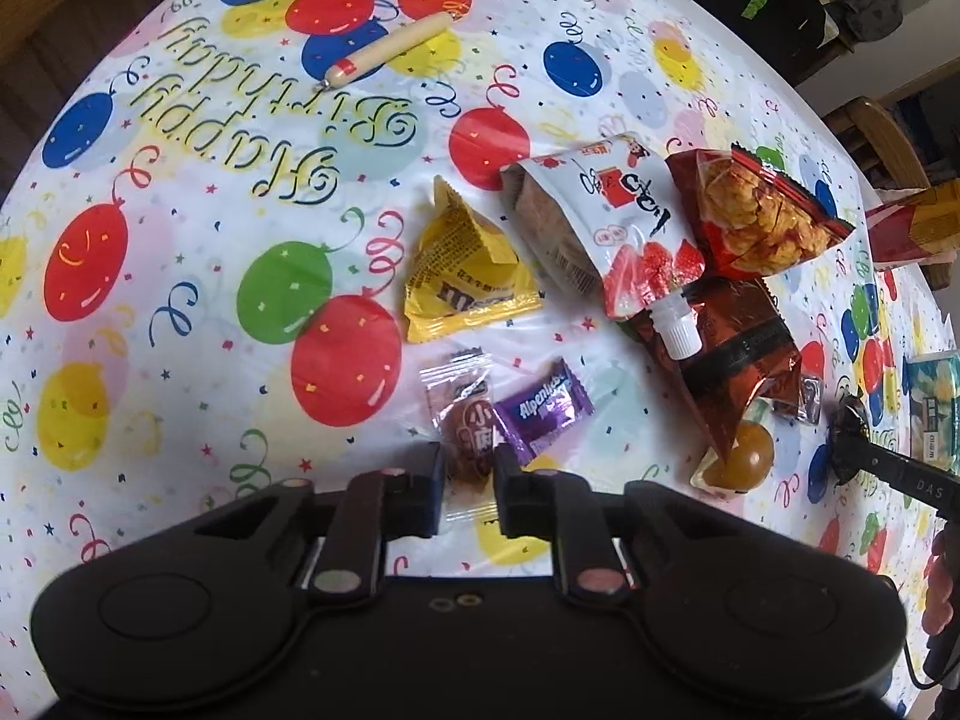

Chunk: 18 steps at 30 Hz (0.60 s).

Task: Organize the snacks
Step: 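Grasp the small candy wrapper with left tool while right tool grasps dark chocolate packet, then lower both held snacks into the white box and open both tools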

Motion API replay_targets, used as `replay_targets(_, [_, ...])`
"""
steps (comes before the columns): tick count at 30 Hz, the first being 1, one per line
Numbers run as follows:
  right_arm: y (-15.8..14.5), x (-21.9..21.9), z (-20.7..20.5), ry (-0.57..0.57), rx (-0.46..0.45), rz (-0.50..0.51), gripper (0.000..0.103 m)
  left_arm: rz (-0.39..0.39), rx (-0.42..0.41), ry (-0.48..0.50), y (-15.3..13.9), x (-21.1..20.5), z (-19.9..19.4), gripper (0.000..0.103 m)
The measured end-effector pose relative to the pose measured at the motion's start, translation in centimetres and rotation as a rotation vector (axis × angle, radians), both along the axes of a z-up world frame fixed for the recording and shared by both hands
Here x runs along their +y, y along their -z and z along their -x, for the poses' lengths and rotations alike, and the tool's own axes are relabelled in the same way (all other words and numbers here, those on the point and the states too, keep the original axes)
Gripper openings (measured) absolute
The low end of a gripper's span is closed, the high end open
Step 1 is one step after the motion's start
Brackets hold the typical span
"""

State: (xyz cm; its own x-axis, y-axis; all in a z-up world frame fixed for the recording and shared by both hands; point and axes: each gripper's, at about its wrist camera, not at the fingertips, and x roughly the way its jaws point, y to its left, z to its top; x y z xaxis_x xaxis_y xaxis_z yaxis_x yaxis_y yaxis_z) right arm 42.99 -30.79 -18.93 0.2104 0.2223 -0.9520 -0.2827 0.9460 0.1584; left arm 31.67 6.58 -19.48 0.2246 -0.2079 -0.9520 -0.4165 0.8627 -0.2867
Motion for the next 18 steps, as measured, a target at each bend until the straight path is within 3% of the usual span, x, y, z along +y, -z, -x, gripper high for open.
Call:
replay_targets(11, [-1.5, -0.1, 1.1, 0.039, -0.007, -0.018, 0.032, -0.027, -0.030, 0.005, -1.2, 0.4, 0.6, 0.011])
replay_targets(18, [-4.3, -0.2, 3.0, 0.053, -0.019, -0.040, 0.032, -0.036, -0.076, 0.043, -3.7, 0.1, 1.5, 0.011])
